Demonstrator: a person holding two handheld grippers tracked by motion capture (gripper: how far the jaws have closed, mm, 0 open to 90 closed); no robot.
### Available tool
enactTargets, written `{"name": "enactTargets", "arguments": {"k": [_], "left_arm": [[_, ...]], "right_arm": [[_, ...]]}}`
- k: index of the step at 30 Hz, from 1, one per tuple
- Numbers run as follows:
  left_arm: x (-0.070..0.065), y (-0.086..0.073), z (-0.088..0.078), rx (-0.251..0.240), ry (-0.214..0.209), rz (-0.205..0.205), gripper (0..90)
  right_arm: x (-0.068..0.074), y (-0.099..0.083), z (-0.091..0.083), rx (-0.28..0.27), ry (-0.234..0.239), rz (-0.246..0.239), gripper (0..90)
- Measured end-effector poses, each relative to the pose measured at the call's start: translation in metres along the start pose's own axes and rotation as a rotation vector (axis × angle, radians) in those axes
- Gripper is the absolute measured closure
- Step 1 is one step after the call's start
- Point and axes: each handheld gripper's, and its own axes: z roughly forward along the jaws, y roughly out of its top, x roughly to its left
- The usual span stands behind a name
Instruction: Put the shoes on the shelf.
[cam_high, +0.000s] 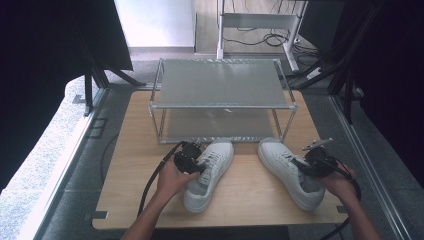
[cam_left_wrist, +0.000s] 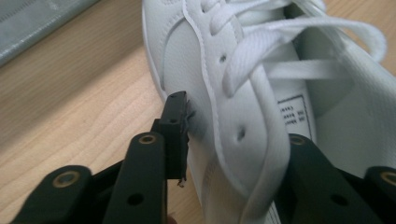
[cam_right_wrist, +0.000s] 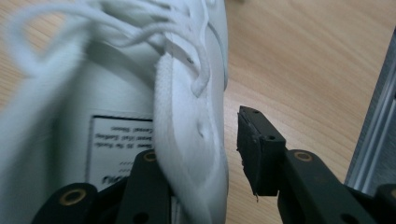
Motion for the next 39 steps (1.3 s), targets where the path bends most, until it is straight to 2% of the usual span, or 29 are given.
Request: {"name": "enactTargets", "arguments": {"k": [3, 8, 12, 16, 19, 20, 23, 25, 26, 27, 28, 33, 37, 38, 39], "left_arm": [[-0.002, 0.004, 0.004, 0.023, 0.038, 0.002, 69.5], [-0.007, 0.007, 0.01, 0.041, 0.097, 0.012, 73.4], [-0.006, 0.005, 0.01, 0.027, 0.101, 0.003, 78.4], [0.002, 0.0, 0.009, -0.002, 0.058, -0.034, 80.4], [0.004, -0.001, 0.009, -0.013, 0.05, -0.047, 81.1], [0.005, -0.003, 0.009, -0.029, 0.037, -0.064, 81.3], [0.008, -0.006, 0.009, -0.048, 0.025, -0.08, 82.2], [0.015, -0.01, 0.007, -0.073, -0.01, -0.113, 82.9], [0.015, -0.01, 0.007, -0.073, -0.01, -0.113, 83.2], [0.021, -0.013, 0.006, -0.091, -0.036, -0.131, 83.6], [0.021, -0.013, 0.006, -0.091, -0.036, -0.131, 84.1], [0.04, -0.023, 0.003, -0.144, -0.138, -0.197, 84.7], [0.046, -0.03, -0.004, -0.198, -0.206, -0.219, 84.9], [0.046, -0.03, -0.004, -0.198, -0.206, -0.219, 84.9], [0.047, -0.032, -0.008, -0.225, -0.238, -0.229, 84.9]], "right_arm": [[-0.001, 0.001, 0.009, 0.018, -0.006, 0.001, 70.0], [-0.001, 0.002, 0.014, 0.014, 0.009, 0.004, 77.8], [0.0, 0.002, 0.014, 0.014, -0.005, 0.003, 81.8], [-0.001, 0.002, 0.015, 0.014, -0.006, 0.014, 85.3], [-0.001, 0.002, 0.015, 0.014, -0.006, 0.019, 85.9], [-0.002, 0.002, 0.015, 0.012, -0.001, 0.021, 86.1], [-0.005, 0.0, 0.014, 0.001, 0.022, 0.05, 86.6], [-0.006, 0.0, 0.014, -0.006, 0.031, 0.057, 86.7], [-0.006, 0.0, 0.014, -0.009, 0.035, 0.058, 86.7], [-0.006, 0.0, 0.014, -0.012, 0.041, 0.055, 86.7], [-0.006, 0.0, 0.014, -0.018, 0.045, 0.048, 86.7], [0.001, 0.002, 0.009, -0.046, 0.058, 0.026, 86.8], [0.002, 0.002, 0.0, -0.092, 0.096, 0.046, 86.9], [0.002, 0.002, -0.003, -0.104, 0.108, 0.055, 86.9], [0.002, 0.001, -0.006, -0.119, 0.119, 0.06, 86.9]]}}
